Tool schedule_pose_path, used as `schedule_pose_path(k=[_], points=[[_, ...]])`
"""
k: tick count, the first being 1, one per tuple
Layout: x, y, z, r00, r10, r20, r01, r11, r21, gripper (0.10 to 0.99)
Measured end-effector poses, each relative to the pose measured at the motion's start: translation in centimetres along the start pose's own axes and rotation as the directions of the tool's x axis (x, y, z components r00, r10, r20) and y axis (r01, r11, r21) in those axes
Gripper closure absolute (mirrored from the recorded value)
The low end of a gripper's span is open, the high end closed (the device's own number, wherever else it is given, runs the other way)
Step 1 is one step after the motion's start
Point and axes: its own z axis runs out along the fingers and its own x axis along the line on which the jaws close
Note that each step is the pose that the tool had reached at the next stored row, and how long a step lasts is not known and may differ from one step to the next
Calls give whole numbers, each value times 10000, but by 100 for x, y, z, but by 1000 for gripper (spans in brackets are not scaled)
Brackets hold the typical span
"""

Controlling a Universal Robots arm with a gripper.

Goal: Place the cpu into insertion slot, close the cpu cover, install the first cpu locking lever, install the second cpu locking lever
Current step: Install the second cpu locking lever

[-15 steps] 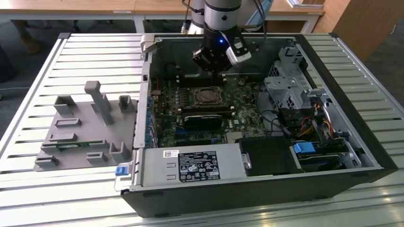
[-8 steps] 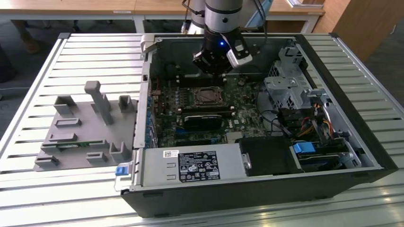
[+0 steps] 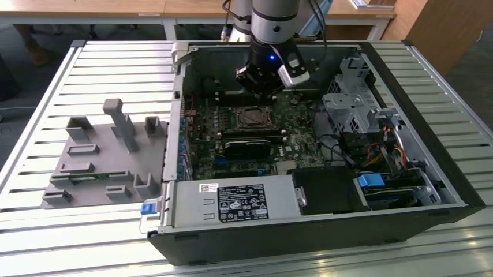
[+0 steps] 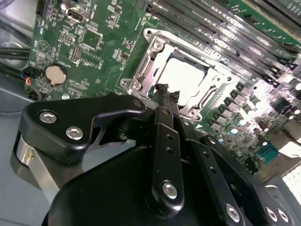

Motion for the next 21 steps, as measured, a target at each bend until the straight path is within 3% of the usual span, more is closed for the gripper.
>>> schedule_pose_path(k=[2, 4, 11, 17, 21], points=[[-2, -21, -1, 9999, 5, -104, -7, 9998, -179, 980], [-5, -56, -3, 9999, 6, -131, -9, 9996, -280, 980], [-12, -178, -8, 9999, 5, -133, -10, 9995, -315, 980], [-14, -196, -91, 9999, 5, -134, -9, 9995, -317, 980], [-16, -225, -100, 9999, 5, -133, -9, 9995, -318, 980]])
